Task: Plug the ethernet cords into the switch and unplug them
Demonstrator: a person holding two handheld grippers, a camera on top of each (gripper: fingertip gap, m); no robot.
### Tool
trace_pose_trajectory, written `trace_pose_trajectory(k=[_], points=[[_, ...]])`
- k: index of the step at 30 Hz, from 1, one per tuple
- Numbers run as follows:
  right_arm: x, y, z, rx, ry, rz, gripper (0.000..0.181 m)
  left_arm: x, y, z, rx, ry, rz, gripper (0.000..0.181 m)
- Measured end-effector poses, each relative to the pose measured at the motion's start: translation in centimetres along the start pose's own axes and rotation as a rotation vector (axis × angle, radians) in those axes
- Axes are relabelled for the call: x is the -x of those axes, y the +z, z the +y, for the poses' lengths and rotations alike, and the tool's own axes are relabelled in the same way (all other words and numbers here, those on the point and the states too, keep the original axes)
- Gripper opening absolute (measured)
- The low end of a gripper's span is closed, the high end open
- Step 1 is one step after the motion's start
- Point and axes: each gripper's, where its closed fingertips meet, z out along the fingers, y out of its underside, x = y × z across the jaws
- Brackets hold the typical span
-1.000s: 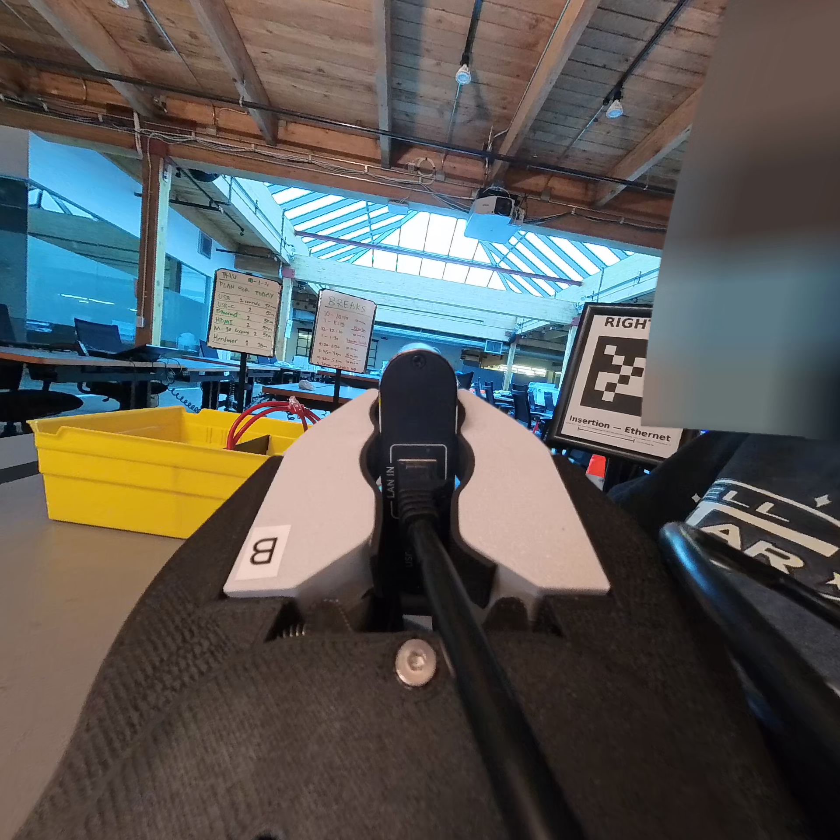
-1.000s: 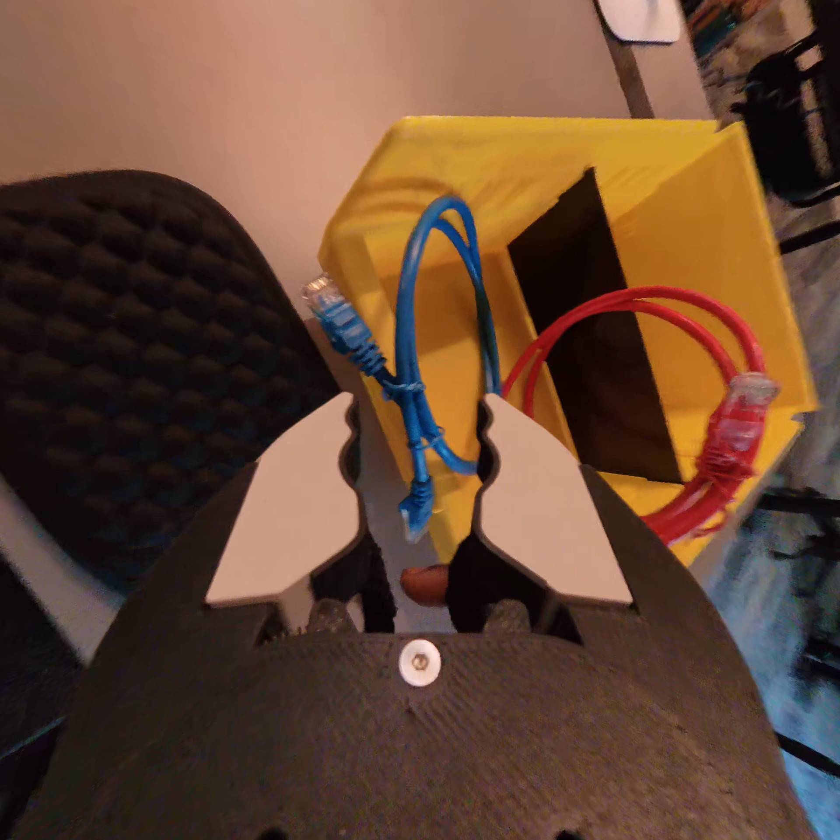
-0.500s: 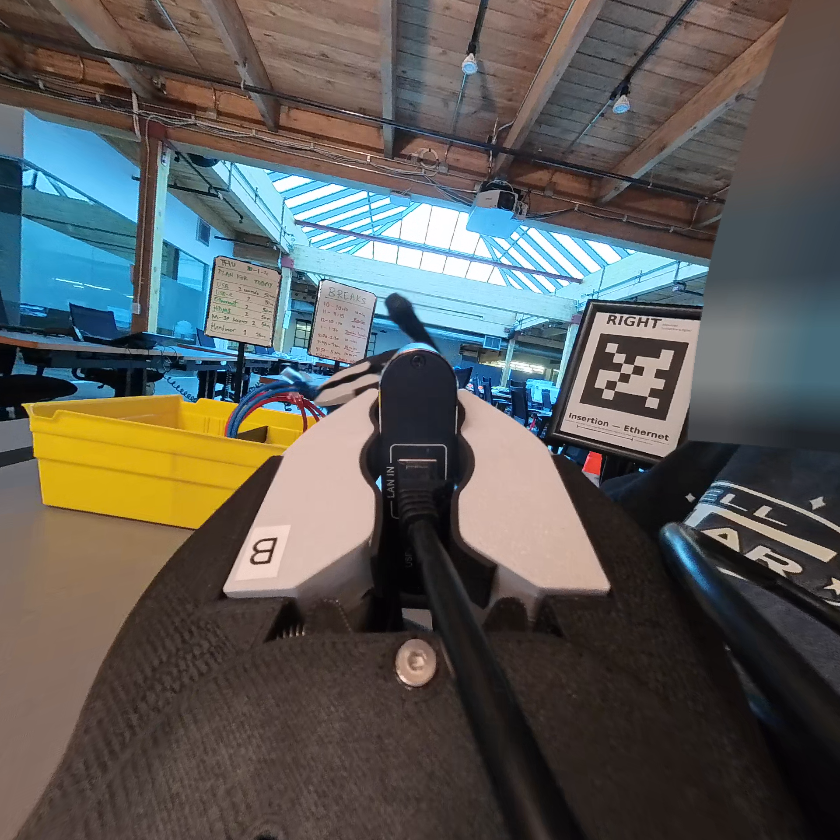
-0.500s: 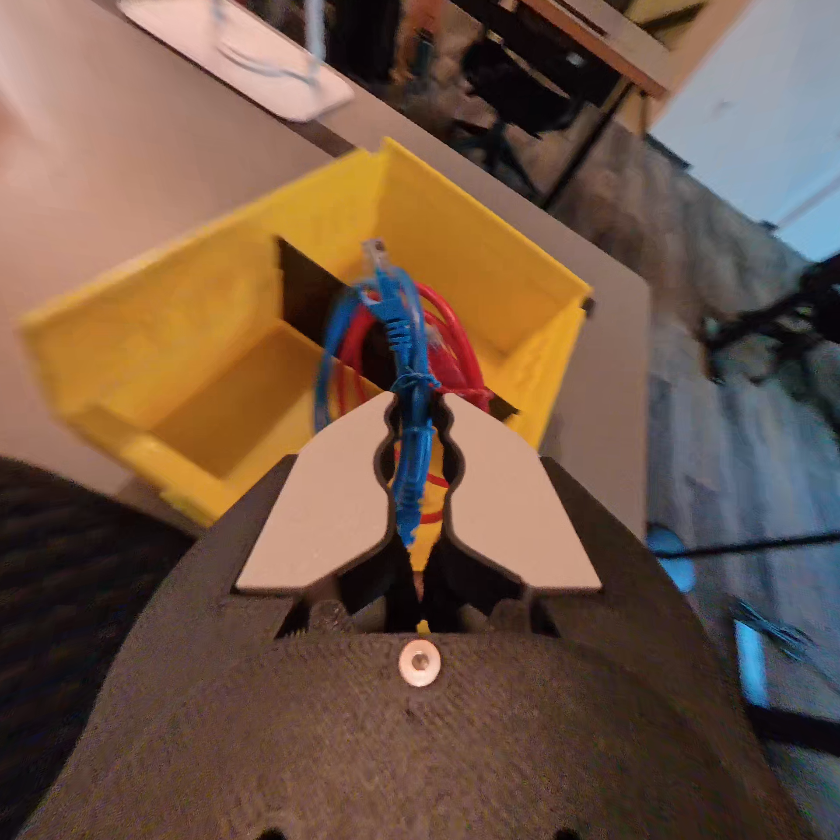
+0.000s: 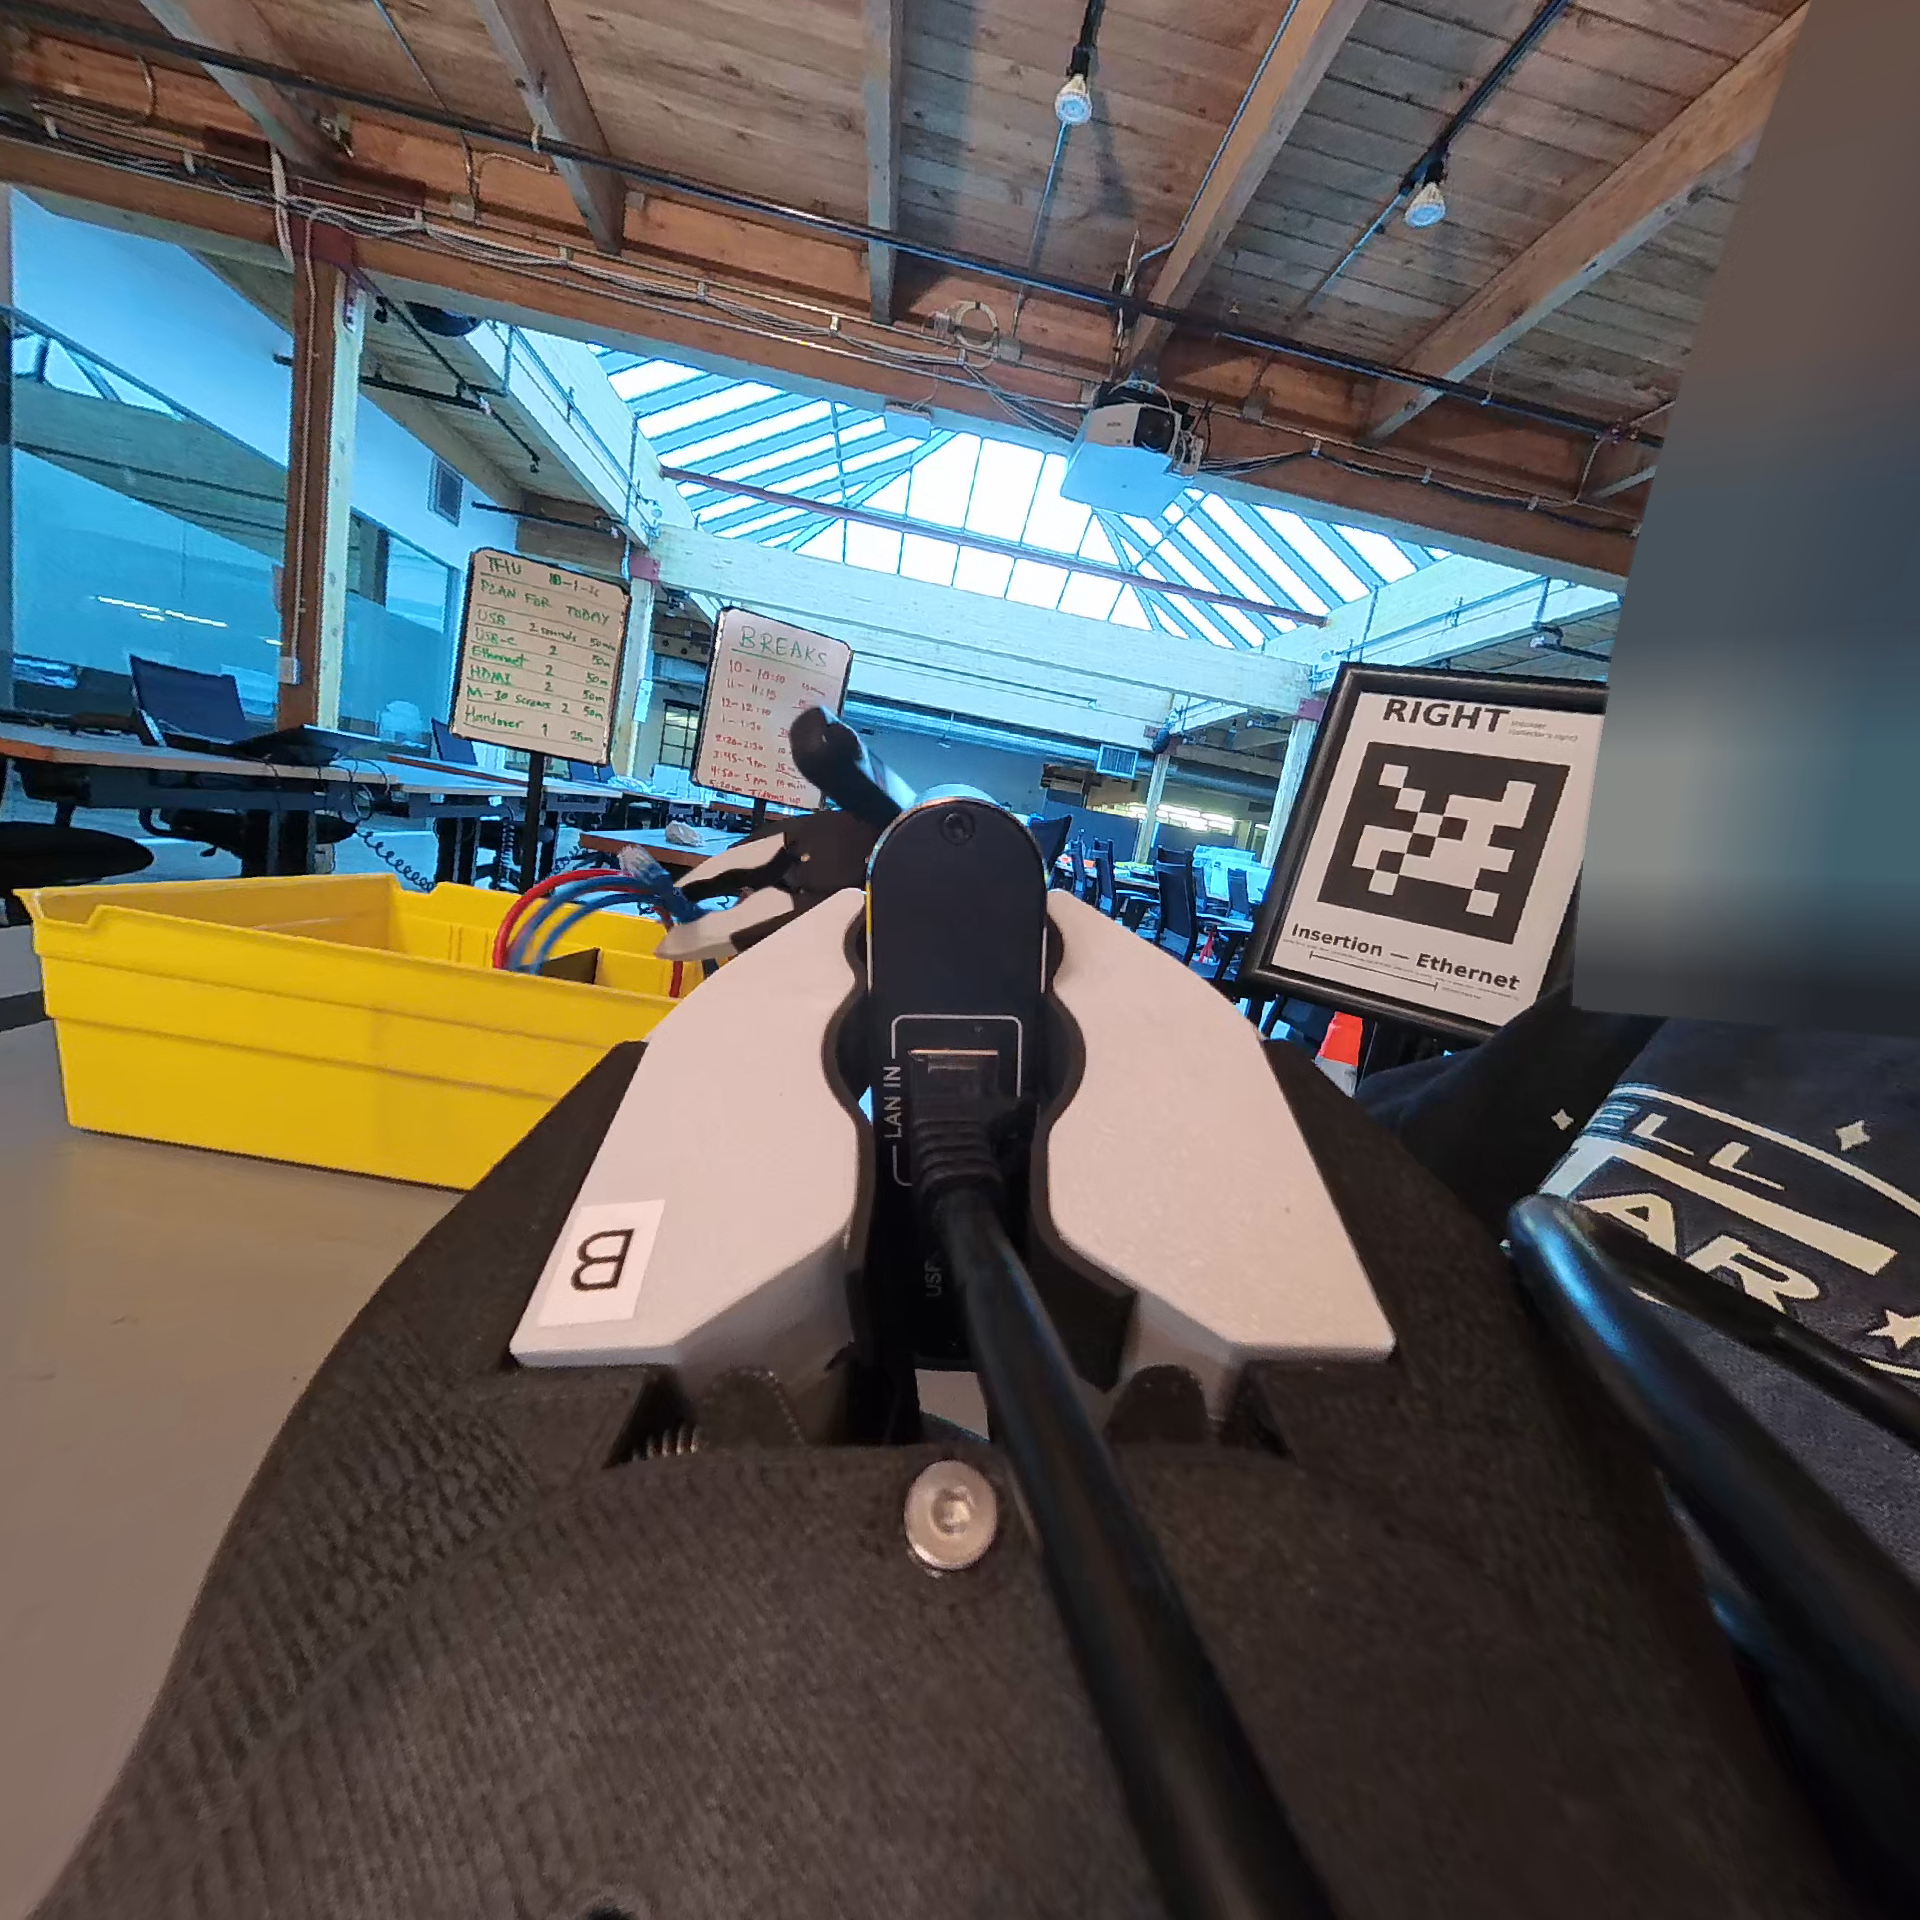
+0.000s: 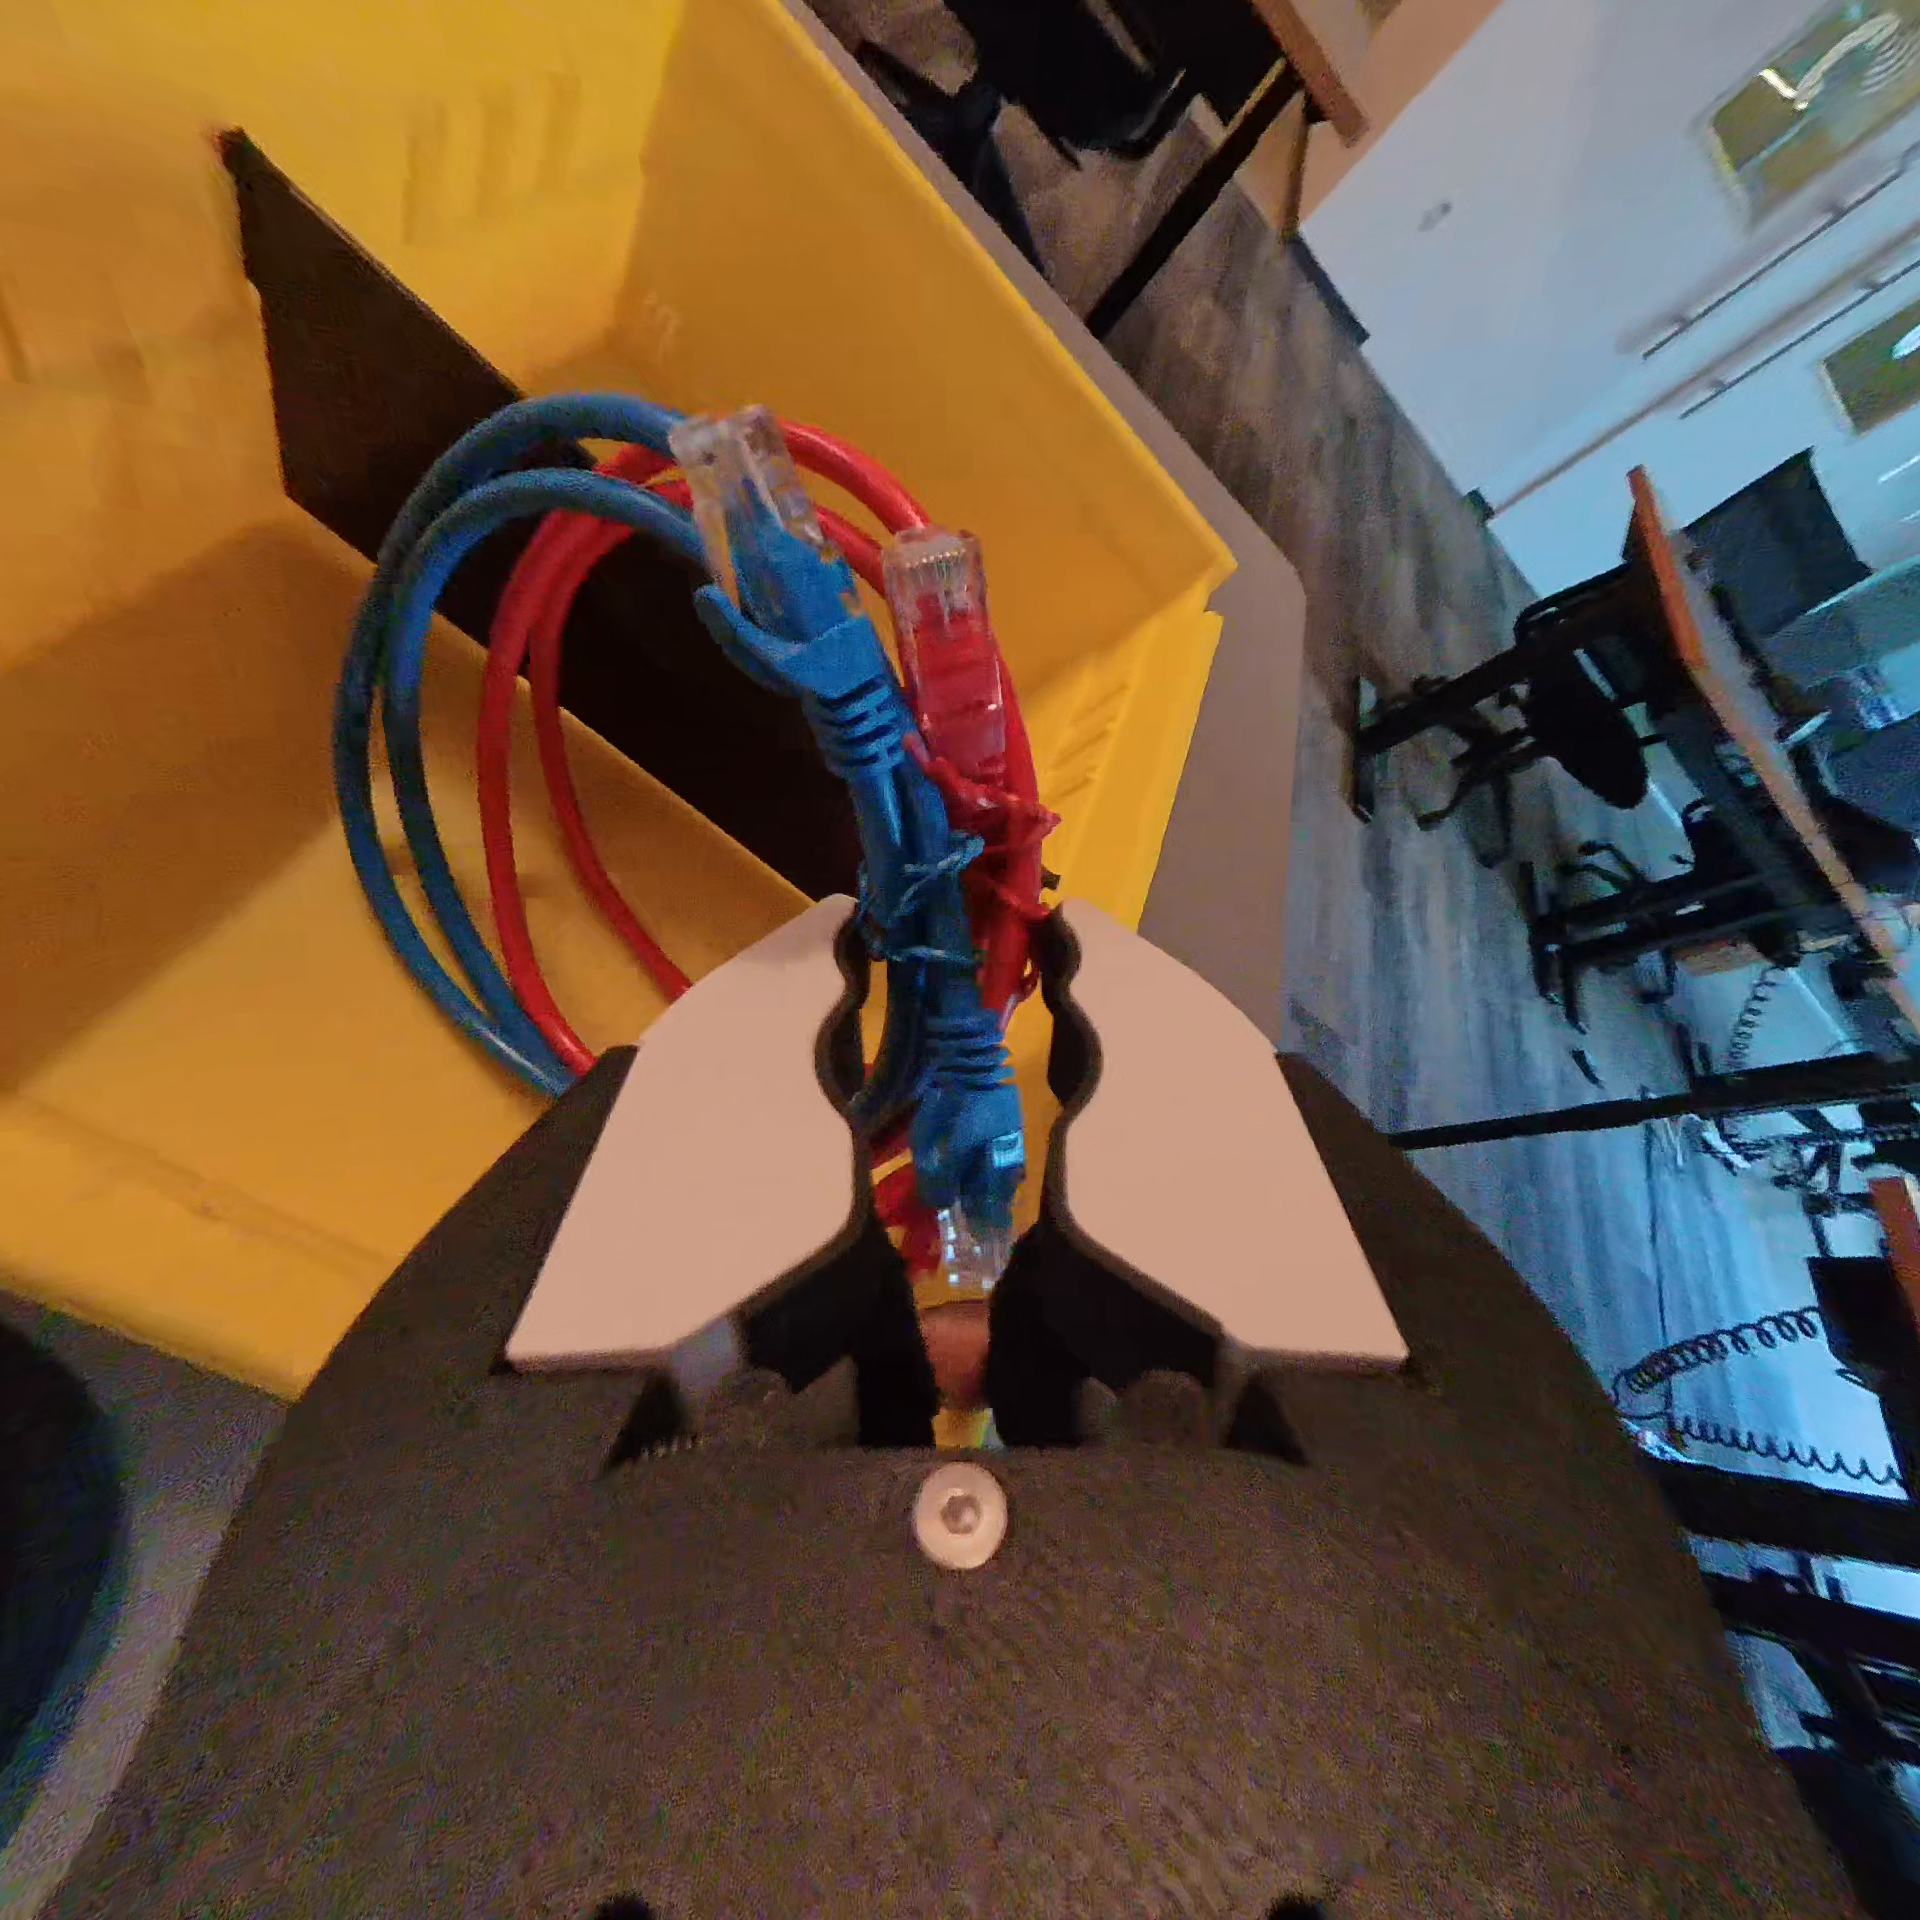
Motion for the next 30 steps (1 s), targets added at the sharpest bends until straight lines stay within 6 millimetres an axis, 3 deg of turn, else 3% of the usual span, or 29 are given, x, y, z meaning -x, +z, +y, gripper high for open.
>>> trace_pose_trajectory(k=[5, 8, 11, 14, 17, 19, 22, 25, 28, 30], points=[[1.8, -2.4, -2.9, -0.128, 0.093, -0.165, 0.027, -0.1, 0.0, -0.2, -0.007, 0.004, 0.0, 0.027], [2.0, -3.1, -3.5, -0.156, 0.232, -0.236, 0.027, -0.1, 0.0, 0.0, -0.001, -0.001, 0.003, 0.027], [0.7, -2.1, -2.1, -0.073, 0.39, -0.181, 0.027, -0.1, 0.2, 0.2, 0.011, -0.006, 0.003, 0.027], [-1.1, -1.4, -0.3, 0.03, 0.376, -0.018, 0.062, 0.1, 0.2, 0.3, 0.021, -0.014, -0.007, 0.027], [-2.0, -2.7, -1.9, -0.05, 0.405, 0.044, 0.065, 0.5, 0.2, 0.7, 0.044, -0.042, -0.024, 0.026], [-2.0, -4.7, -4.5, -0.166, 0.414, 0.027, 0.069, 1.0, 0.3, 1.6, 0.103, -0.075, -0.043, 0.027], [2.1, -8.9, -10.6, -0.434, 0.368, -0.227, 0.067, 1.5, 0.5, 4.3, 0.268, -0.102, -0.076, 0.026], [9.5, -14.8, -16.1, -0.677, 0.242, -0.623, 0.057, 1.5, 0.4, 7.4, 0.459, -0.075, -0.086, 0.026], [17.9, -19.1, -18.2, -0.748, 0.003, -0.945, 0.04, 1.3, 0.1, 9.7, 0.604, -0.011, -0.088, 0.026], [23.0, -19.2, -18.1, -0.658, -0.126, -1.061, 0.038, 1.1, 0.0, 10.4, 0.646, 0.037, -0.082, 0.026]])
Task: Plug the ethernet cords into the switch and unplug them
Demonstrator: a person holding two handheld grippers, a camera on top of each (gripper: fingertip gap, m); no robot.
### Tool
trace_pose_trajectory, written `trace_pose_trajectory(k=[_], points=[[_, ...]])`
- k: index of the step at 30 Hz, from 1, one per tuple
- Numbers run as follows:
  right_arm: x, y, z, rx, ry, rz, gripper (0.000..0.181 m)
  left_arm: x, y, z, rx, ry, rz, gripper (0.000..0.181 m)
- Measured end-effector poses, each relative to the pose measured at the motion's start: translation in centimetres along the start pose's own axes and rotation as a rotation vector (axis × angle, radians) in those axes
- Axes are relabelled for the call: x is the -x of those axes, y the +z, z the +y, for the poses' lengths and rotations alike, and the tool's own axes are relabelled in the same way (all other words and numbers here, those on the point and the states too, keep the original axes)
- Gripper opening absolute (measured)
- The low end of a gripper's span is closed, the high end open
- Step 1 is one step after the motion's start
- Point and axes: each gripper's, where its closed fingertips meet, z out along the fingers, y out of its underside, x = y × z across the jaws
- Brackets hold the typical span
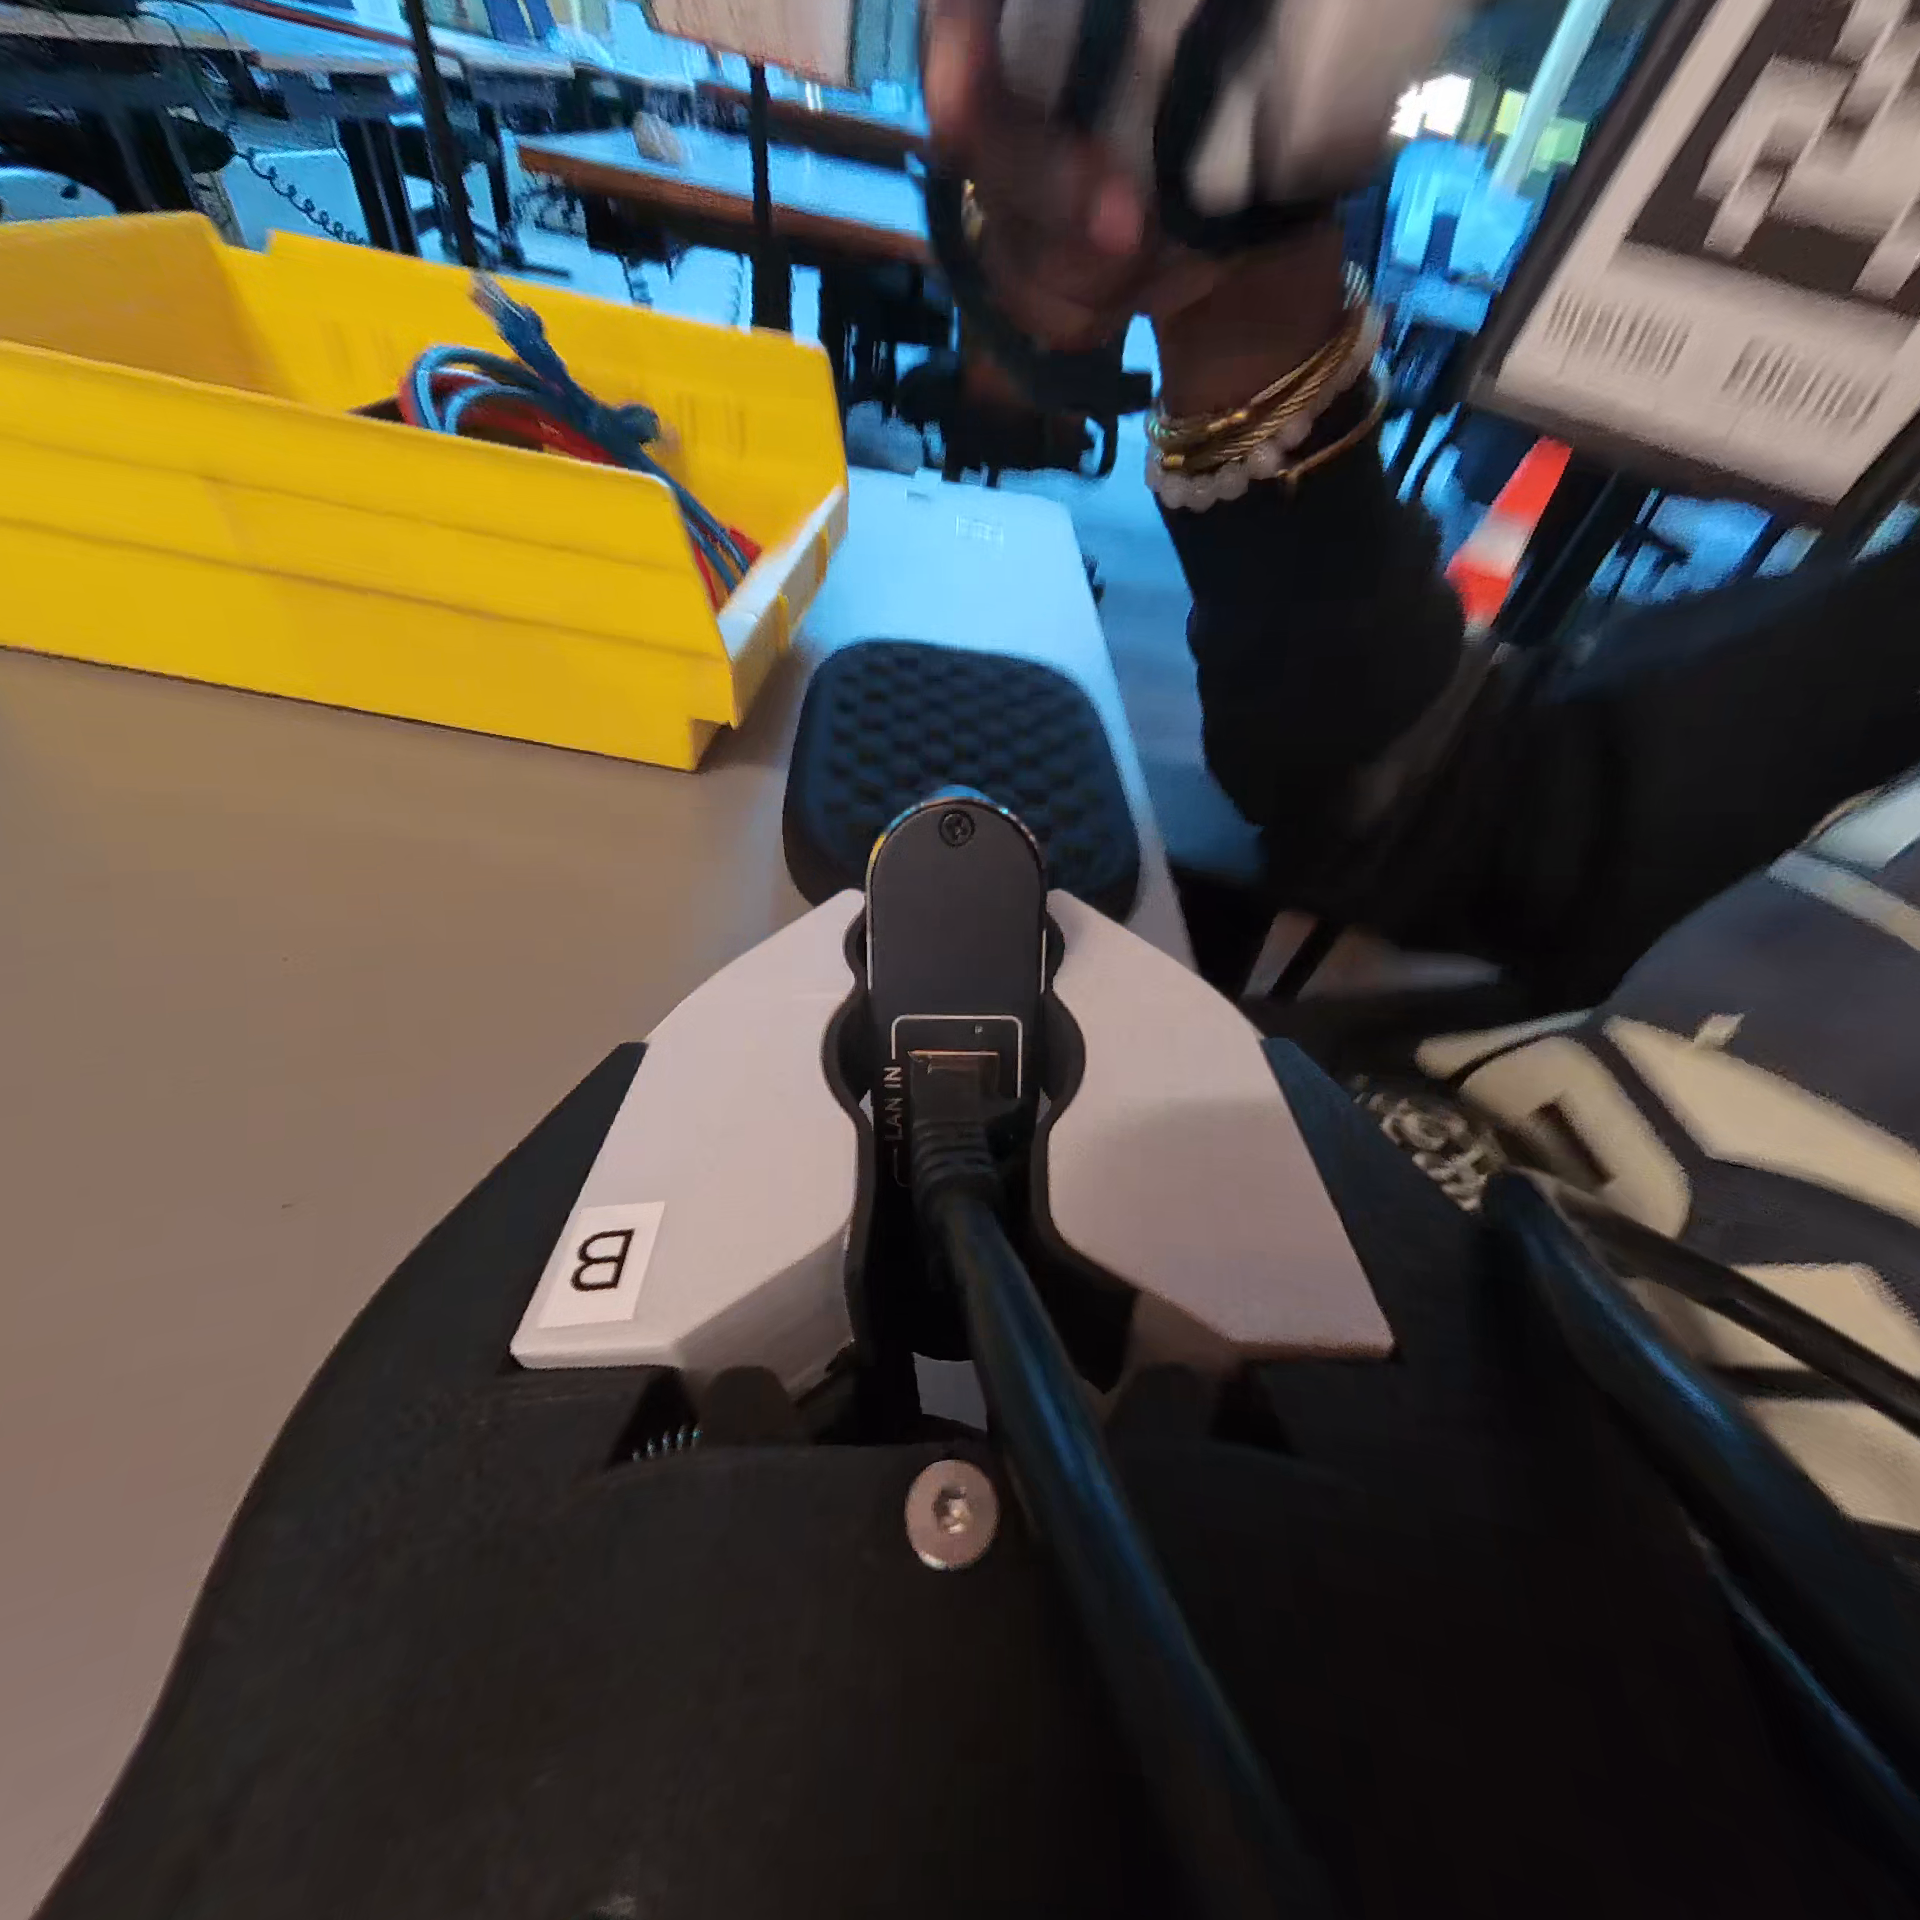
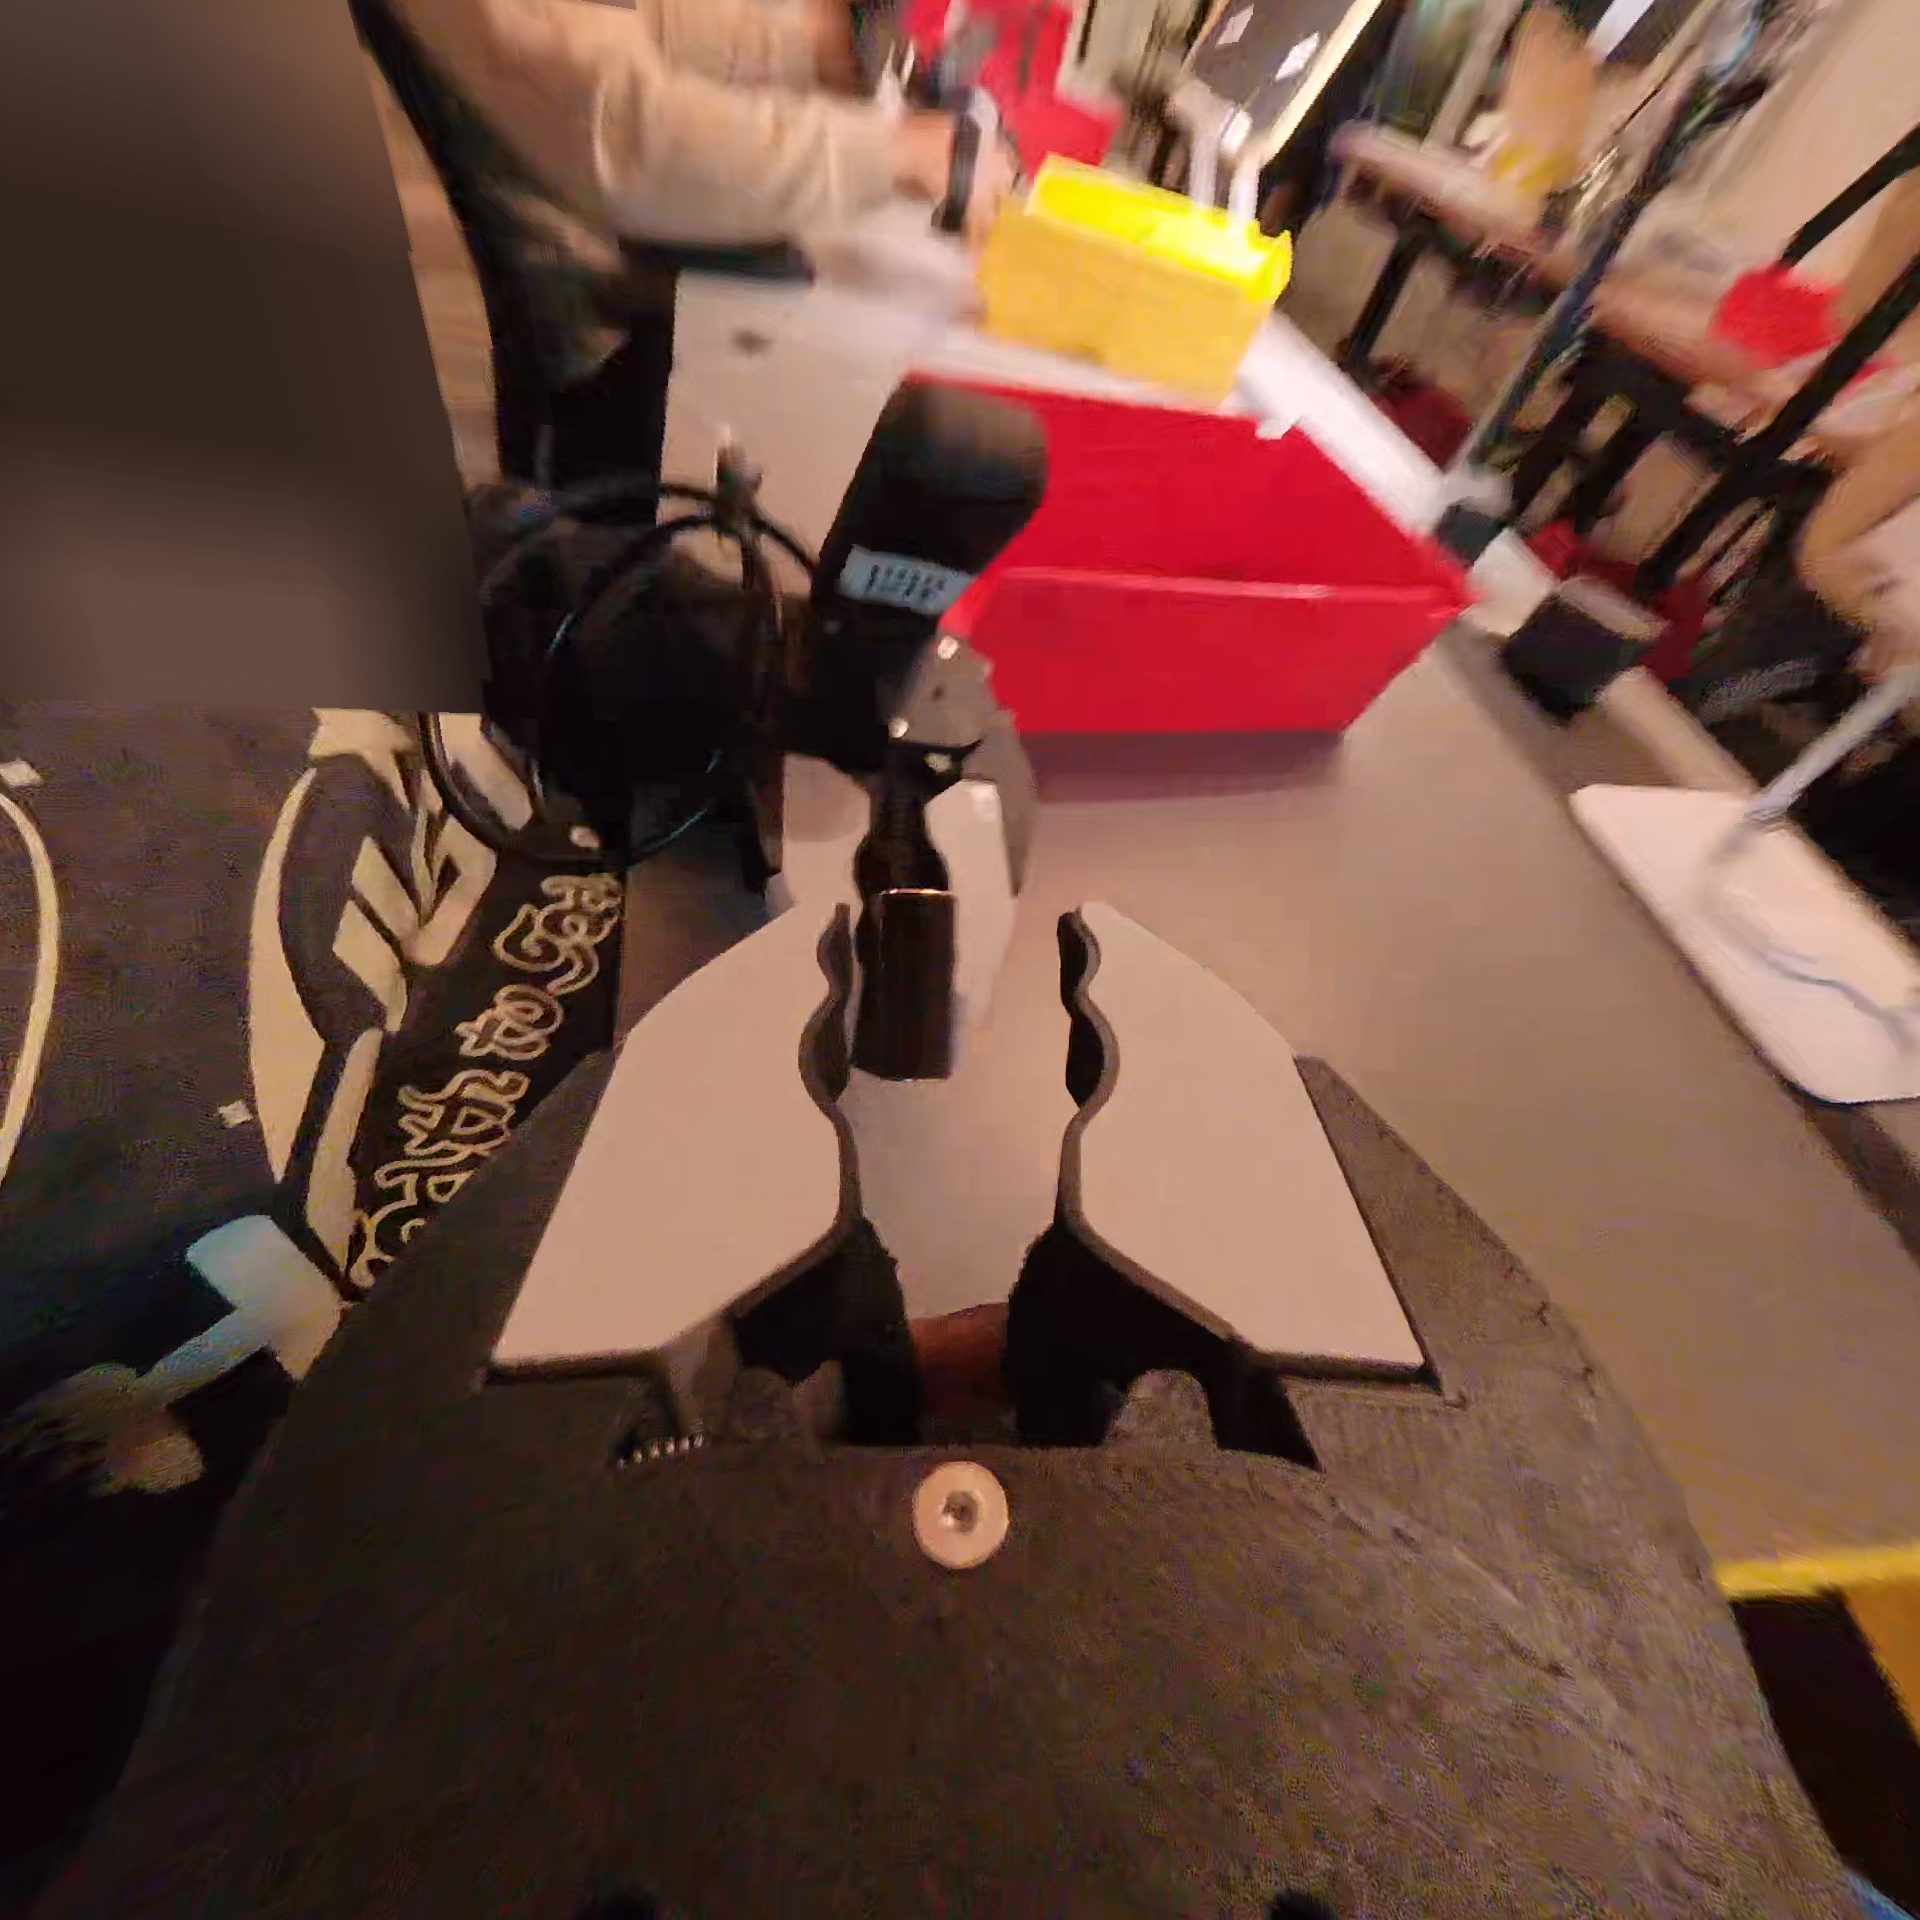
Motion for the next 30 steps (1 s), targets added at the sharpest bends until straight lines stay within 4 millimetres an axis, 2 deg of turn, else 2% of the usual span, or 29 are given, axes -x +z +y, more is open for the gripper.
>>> trace_pose_trajectory(k=[2, 4, 7, 8, 10, 12, 17, 22, 24, 26, 30], points=[[1.2, 3.4, 2.4, 0.162, -0.004, -0.057, 0.042, -0.2, 0.1, 0.1, 0.009, 0.042, -0.009, 0.026], [1.9, 5.7, 4.4, 0.253, -0.007, -0.104, 0.04, -0.4, 0.0, 0.0, 0.007, 0.075, -0.009, 0.026], [2.4, 7.4, 4.9, 0.229, 0.049, -0.165, 0.022, -0.4, 0.2, 0.5, 0.038, 0.106, -0.023, 0.026], [2.6, 7.6, 4.9, 0.217, 0.06, -0.19, 0.022, -0.6, 0.3, 0.5, 0.037, 0.114, -0.014, 0.026], [2.6, 7.6, 5.0, 0.191, 0.075, -0.212, 0.022, -0.6, 0.3, 0.6, 0.043, 0.129, -0.018, 0.026], [2.4, 7.5, 4.2, 0.119, 0.04, -0.195, 0.022, -0.6, 0.2, 0.0, 0.003, 0.122, -0.021, 0.027], [1.5, 5.2, -1.0, -0.2, -0.005, -0.138, 0.022, -0.3, -1.5, -3.3, -0.205, 0.053, -0.012, 0.053], [0.8, 3.6, -4.3, -0.522, 0.054, -0.109, 0.022, -0.7, -2.4, -5.2, -0.365, 0.001, 0.032, 0.057], [0.4, 3.4, -5.0, -0.636, 0.085, -0.097, 0.022, -1.2, -2.7, -5.7, -0.415, -0.001, 0.066, 0.05], [0.1, 3.2, -5.2, -0.711, 0.118, -0.102, 0.022, -1.3, -3.8, -6.8, -0.494, -0.013, 0.079, 0.029], [-0.9, 2.9, -3.8, -0.61, 0.088, -0.08, 0.022, 0.0, -5.0, -7.2, -0.524, 0.039, -0.023, 0.027]])
